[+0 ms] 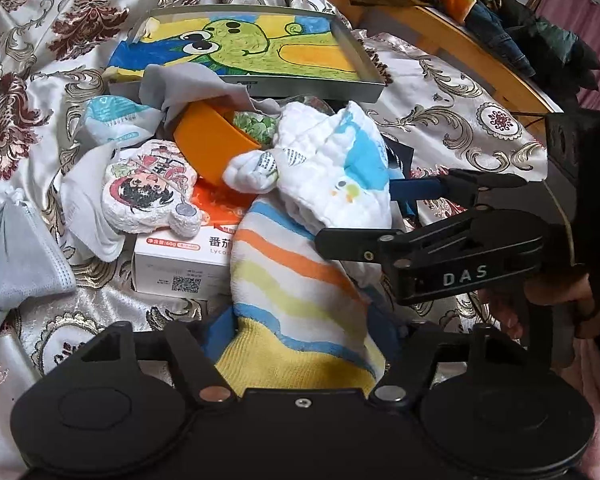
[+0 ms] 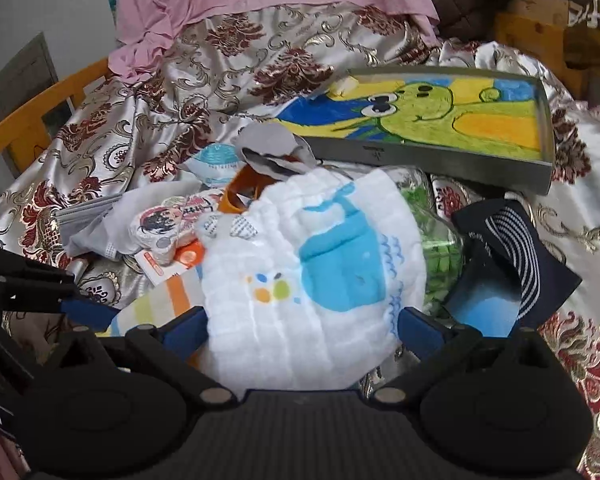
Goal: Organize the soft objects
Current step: 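Grasp the striped cloth with the left tool while the right tool grasps the white-blue towel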
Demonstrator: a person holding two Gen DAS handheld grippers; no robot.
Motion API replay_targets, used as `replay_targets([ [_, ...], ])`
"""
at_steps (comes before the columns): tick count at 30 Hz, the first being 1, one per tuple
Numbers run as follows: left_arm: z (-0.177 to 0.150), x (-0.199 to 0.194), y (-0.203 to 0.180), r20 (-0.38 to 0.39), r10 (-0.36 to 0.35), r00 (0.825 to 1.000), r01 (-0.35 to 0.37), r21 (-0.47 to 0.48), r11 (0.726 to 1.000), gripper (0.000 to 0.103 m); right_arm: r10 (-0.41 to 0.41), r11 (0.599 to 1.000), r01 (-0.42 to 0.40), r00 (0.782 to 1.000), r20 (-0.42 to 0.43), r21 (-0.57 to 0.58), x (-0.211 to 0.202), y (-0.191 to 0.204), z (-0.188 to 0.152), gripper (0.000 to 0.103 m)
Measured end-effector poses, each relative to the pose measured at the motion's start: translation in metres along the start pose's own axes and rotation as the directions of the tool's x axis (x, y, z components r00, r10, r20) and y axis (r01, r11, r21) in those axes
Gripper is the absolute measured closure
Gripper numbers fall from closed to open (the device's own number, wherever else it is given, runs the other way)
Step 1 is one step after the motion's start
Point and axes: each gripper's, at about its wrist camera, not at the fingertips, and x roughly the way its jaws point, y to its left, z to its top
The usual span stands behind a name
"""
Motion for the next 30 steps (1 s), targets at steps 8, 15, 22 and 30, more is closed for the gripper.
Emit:
replay_targets([
  [8,-0.002,-0.006,-0.006,0.035,-0.056,0.998,0.055,0.031,0.998,0.062,0.001,1.000,-0.001,1.000,0.022,0.031,-0.008,-0.004,0.002,0.019],
  [15,0.000,0.005,-0.001,0.018,-0.045,0.999,0.045,-0.004,0.999,0.049,0.019,0.999,-0.019,1.000,-0.002,0.049,-0.003,-0.005,0.002,0.017],
  [22,0.005,0.012,-0.006,0.000,-0.092,0.996,0.092,0.024,0.995,0.064,0.011,0.998,-0.010,1.000,-0.018,0.062,0.001,-0.004,0.001,0.020],
  [30,0.001,0.012,-0.009,0.009,-0.057,0.998,0.056,0.063,0.996,0.081,-0.021,0.997,0.023,0.999,-0.029,0.076,-0.005,-0.006,0.002,0.041],
])
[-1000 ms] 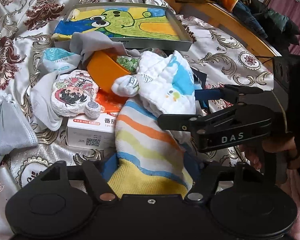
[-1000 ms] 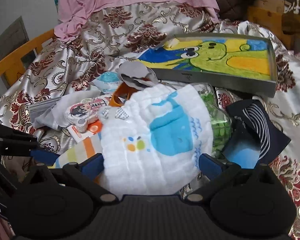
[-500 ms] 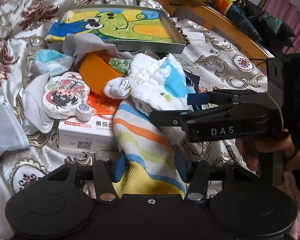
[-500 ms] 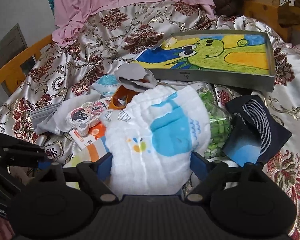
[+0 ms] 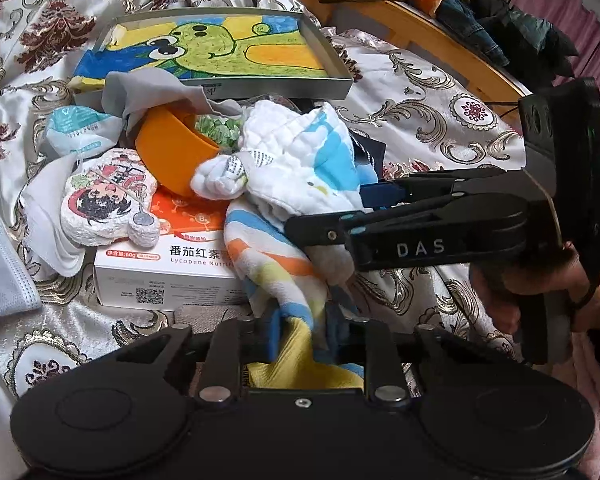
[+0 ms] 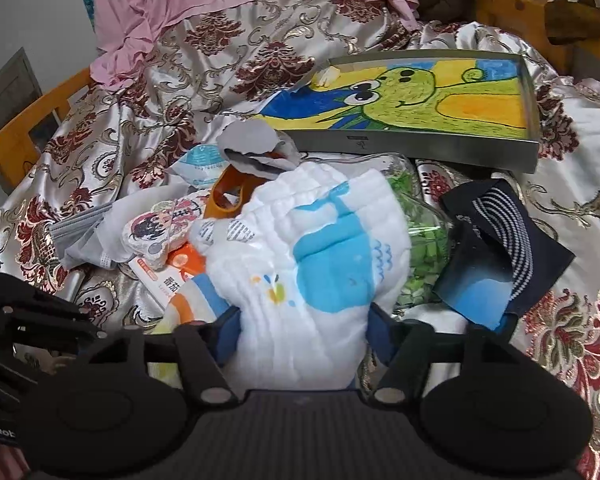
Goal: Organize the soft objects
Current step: 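Grasp the striped cloth with the left tool while the right tool grasps the white-blue towel, then lift both cloths and carry them over the frog-picture tray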
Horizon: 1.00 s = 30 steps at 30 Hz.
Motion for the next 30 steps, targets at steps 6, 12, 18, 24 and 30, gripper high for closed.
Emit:
replay_targets([
  [6,-0.002,-0.008,-0.001,0.056,0.022,0.998,-0.022,0.007,1.000,0.087,-0.014,0.999,0.013,1.000,0.008,0.033,-0.008,-0.008,0.002,0.063],
  [12,-0.005,-0.019,-0.010,0.156,0.108,0.982,-0.119,0.060,0.991,0.089,-0.025,0.999,0.023,0.998,0.062,0.028,-0.015,-0.010,0.003,0.071],
  [18,-0.010,-0.032,-0.030,0.317,0.245,0.916,-0.309,0.168,0.936,0.090,-0.065,0.996,0.076,0.978,0.196,-0.048,-0.032,-0.001,0.006,0.078],
  [24,-0.015,-0.036,-0.048,0.445,0.343,0.827,-0.482,0.248,0.840,0.090,-0.100,0.978,0.152,0.945,0.312,-0.146,-0.045,0.016,0.005,0.079],
  [30,-0.019,-0.044,-0.062,0.551,0.385,0.740,-0.586,0.249,0.771,0.090,-0.121,0.976,0.180,0.917,0.381,-0.125,-0.054,0.016,0.005,0.079],
])
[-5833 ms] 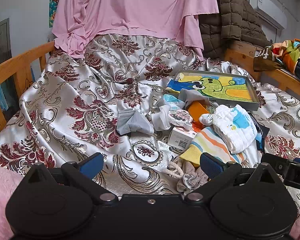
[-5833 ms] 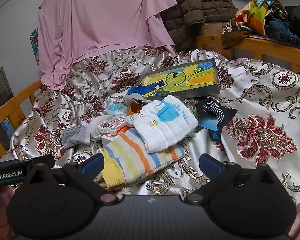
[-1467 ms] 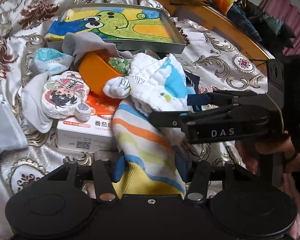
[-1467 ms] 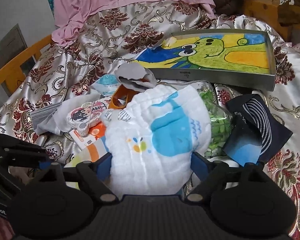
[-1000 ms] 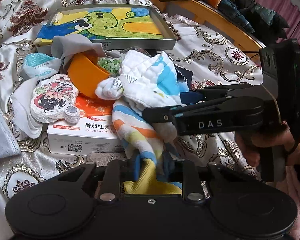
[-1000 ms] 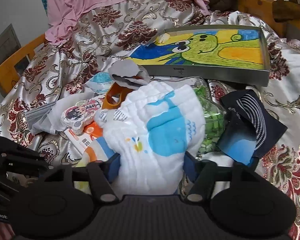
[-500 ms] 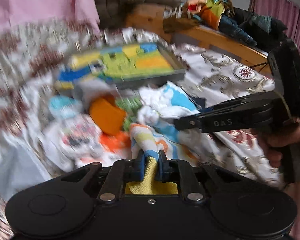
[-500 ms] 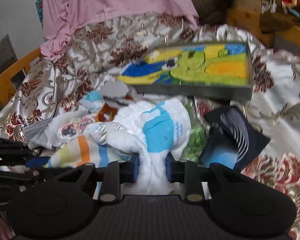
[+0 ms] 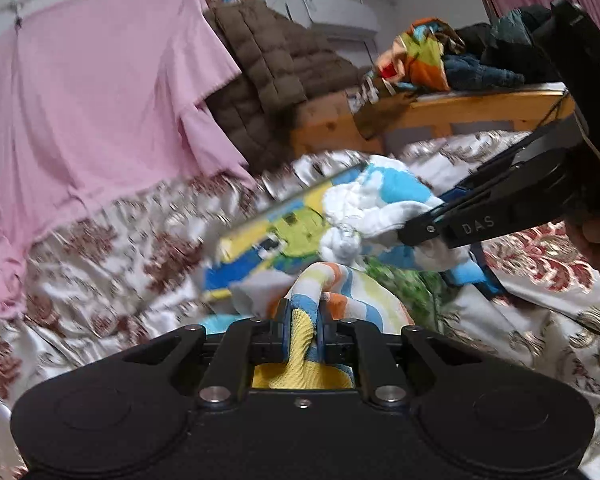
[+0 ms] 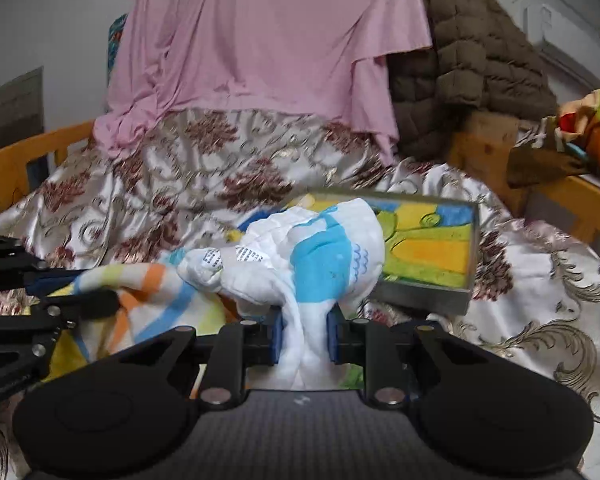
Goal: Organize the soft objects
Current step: 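Lift both cloths and carry them over the frog-picture tray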
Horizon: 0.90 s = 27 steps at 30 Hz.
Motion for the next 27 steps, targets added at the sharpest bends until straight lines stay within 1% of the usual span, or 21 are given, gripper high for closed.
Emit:
replay_targets([
  [3,0.004,-0.004,0.000,0.044,0.063,0.997,-0.064,0.006,0.998,0.090,-0.041,0.999,0.040,0.998,0.043,0.025,-0.004,-0.008,0.003,0.079],
  [6,0.008,-0.009,-0.001,0.094,0.126,0.988,-0.128,0.016,0.992,0.090,-0.067,0.997,0.064,0.995,0.077,0.046,-0.005,-0.018,0.007,0.079],
  [8,0.013,-0.013,-0.001,0.127,0.151,0.980,-0.153,0.004,0.988,0.090,-0.074,0.996,0.068,0.993,0.094,0.065,-0.004,-0.024,0.010,0.079],
  [10,0.022,-0.011,0.001,0.142,0.172,0.975,-0.171,-0.021,0.985,0.090,-0.086,0.993,0.076,0.990,0.110,0.089,0.000,-0.032,0.014,0.079],
  [14,0.042,0.001,0.008,0.175,0.197,0.965,-0.184,-0.089,0.979,0.090,-0.117,0.987,0.101,0.985,0.129,0.125,0.016,-0.046,0.021,0.079],
  [16,0.054,0.015,0.012,0.178,0.204,0.963,-0.183,-0.129,0.975,0.090,-0.134,0.984,0.114,0.981,0.140,0.140,0.025,-0.055,0.025,0.079],
  [19,0.071,0.042,0.015,0.180,0.215,0.960,-0.186,-0.162,0.969,0.090,-0.146,0.977,0.118,0.978,0.151,0.179,0.042,-0.069,0.031,0.079],
  [21,0.083,0.067,0.015,0.169,0.207,0.964,-0.178,-0.174,0.969,0.090,-0.154,0.973,0.123,0.977,0.149,0.197,0.055,-0.077,0.034,0.079],
  [27,0.112,0.143,0.006,0.116,0.204,0.972,-0.177,-0.211,0.961,0.090,-0.161,0.959,0.130,0.981,0.106,0.252,0.093,-0.101,0.034,0.078],
])
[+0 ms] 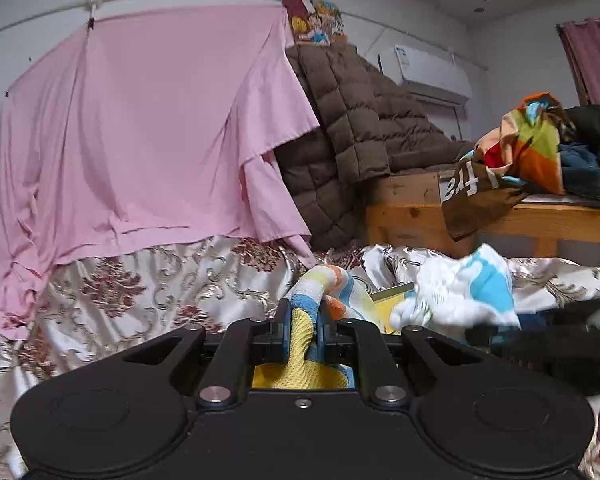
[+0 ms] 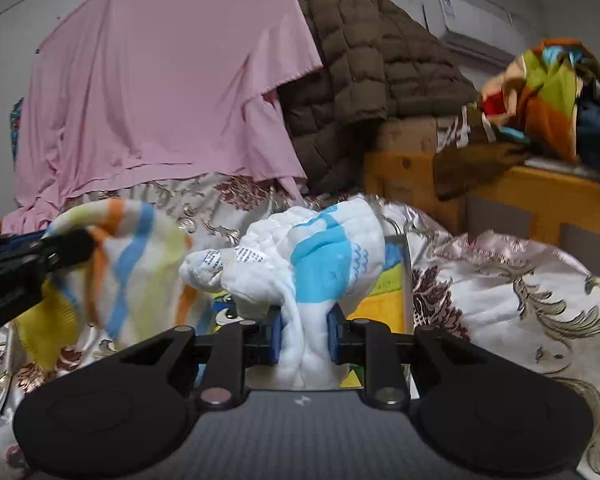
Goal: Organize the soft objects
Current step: 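Lift both cloths and carry them over the frog-picture tray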
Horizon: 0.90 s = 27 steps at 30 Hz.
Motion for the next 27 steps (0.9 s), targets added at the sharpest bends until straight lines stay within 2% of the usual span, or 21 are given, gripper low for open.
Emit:
replay_targets([
  [5,0.001,0.048,-0.022,-0.031,0.008,0.999,-0.008,-0.001,1.000,0.090,-0.043,0.999,0.044,0.999,-0.029,0.021,0.025,-0.015,-0.007,0.078],
  [12,-0.015,0.093,-0.040,-0.109,0.003,0.994,-0.005,-0.018,1.000,0.090,-0.047,0.997,0.052,0.995,-0.083,0.064,0.051,-0.028,-0.009,0.077],
  [21,-0.044,0.126,-0.034,-0.289,-0.024,0.957,-0.005,-0.100,0.995,0.090,-0.052,0.995,0.065,0.985,-0.165,0.074,0.069,-0.032,-0.017,0.074],
  [27,-0.051,0.134,-0.031,-0.367,-0.030,0.930,-0.011,-0.108,0.994,0.085,-0.044,0.995,0.060,0.981,-0.191,0.083,0.072,-0.033,-0.017,0.064],
])
